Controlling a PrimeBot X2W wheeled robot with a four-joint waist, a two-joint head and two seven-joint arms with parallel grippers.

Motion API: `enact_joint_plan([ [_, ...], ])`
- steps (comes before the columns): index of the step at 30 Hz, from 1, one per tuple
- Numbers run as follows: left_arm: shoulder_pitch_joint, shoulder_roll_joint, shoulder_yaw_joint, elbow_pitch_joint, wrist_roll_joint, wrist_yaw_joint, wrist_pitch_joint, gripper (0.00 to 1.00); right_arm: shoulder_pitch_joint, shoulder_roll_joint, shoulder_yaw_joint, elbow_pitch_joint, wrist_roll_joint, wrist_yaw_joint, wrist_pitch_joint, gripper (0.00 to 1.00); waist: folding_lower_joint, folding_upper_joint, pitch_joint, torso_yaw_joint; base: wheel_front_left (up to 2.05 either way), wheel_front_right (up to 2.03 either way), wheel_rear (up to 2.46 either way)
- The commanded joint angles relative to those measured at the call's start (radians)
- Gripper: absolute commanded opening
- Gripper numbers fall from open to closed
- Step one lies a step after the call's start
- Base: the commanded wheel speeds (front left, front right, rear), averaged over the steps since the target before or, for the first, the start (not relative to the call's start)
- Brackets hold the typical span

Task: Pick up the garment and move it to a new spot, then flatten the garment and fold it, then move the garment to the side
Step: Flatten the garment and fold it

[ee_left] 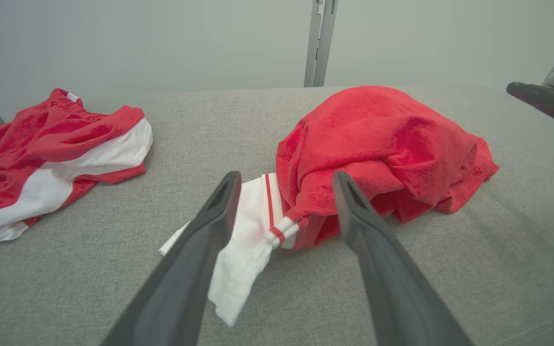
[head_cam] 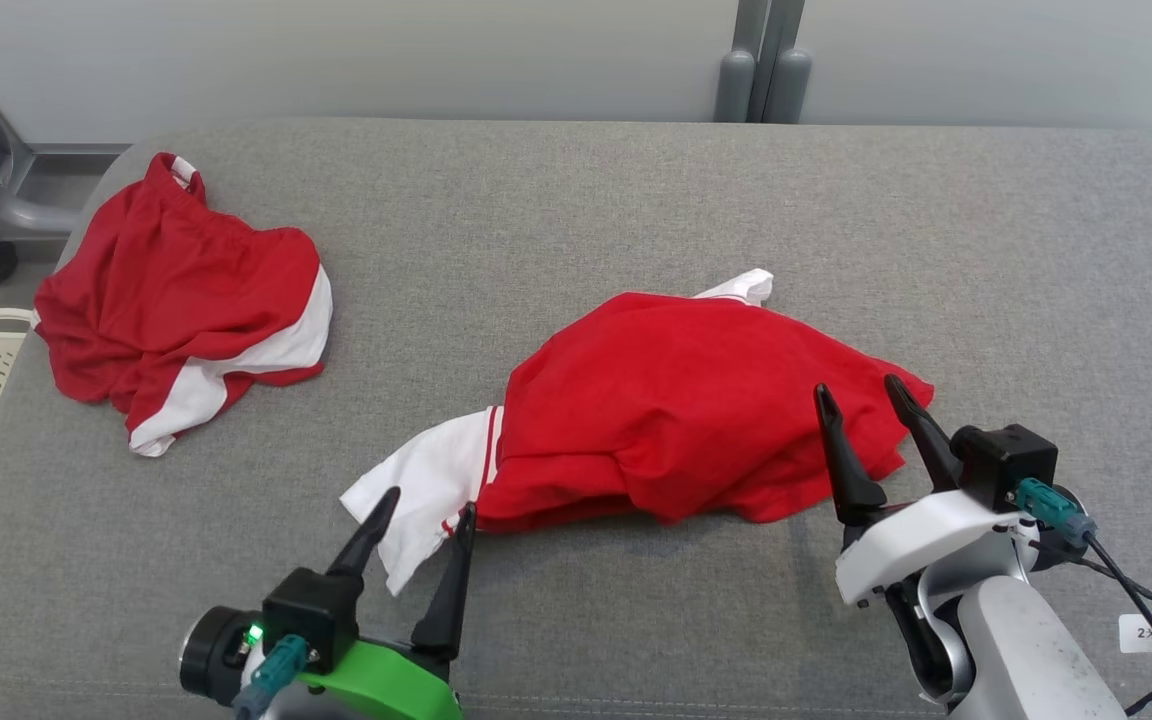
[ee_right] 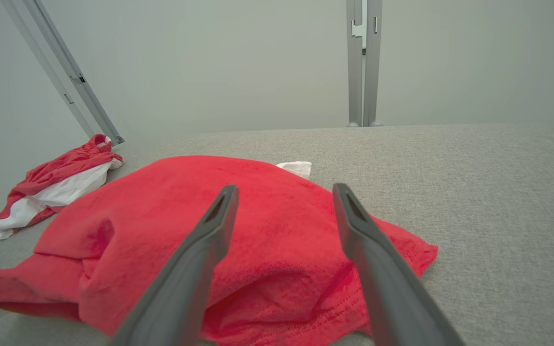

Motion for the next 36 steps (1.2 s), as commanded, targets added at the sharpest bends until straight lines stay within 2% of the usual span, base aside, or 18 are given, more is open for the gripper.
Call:
enact_joint_plan([
  [1, 0.014, 0.01, 0.01, -0.019, 0.006, 0.011, -0.001, 1.0, 0.012, -0.004, -0.003, -0.001, -0.005, 0.0, 0.002, 1.0, 0.0, 0.0, 0.0, 0.0, 0.0, 0.0, 0.0],
  [4, 0.019, 0.023, 0.04, -0.05, -0.002, 0.033, -0.012, 1.0, 0.011, -0.004, -0.005, -0.003, -0.006, 0.0, 0.004, 1.0, 0.0, 0.0, 0.0, -0.002, 0.0, 0.0, 0.0],
  [6, 0.012, 0.012, 0.069, -0.051, -0.018, 0.046, -0.043, 1.0, 0.012, -0.004, -0.009, -0.003, -0.007, 0.0, 0.005, 1.0, 0.0, 0.0, 0.002, -0.004, 0.0, 0.0, 0.0],
  [17, -0.029, 0.003, 0.218, 0.069, -0.02, 0.101, -0.131, 1.0, 0.016, -0.004, -0.071, 0.039, -0.021, 0.0, 0.037, 1.0, 0.0, 0.0, 0.007, -0.027, 0.0, 0.0, 0.0],
  [25, -0.012, -0.039, 0.308, 0.052, 0.032, 0.088, -0.135, 1.0, -0.008, -0.004, -0.111, 0.13, -0.015, 0.0, 0.045, 1.0, 0.0, 0.0, 0.014, -0.023, 0.0, 0.0, 0.0],
  [36, -0.001, -0.103, 0.37, 0.067, 0.097, 0.034, -0.135, 1.0, -0.11, -0.007, -0.108, 0.306, 0.004, 0.0, 0.073, 1.0, 0.0, 0.0, 0.019, -0.012, 0.0, 0.0, 0.0],
])
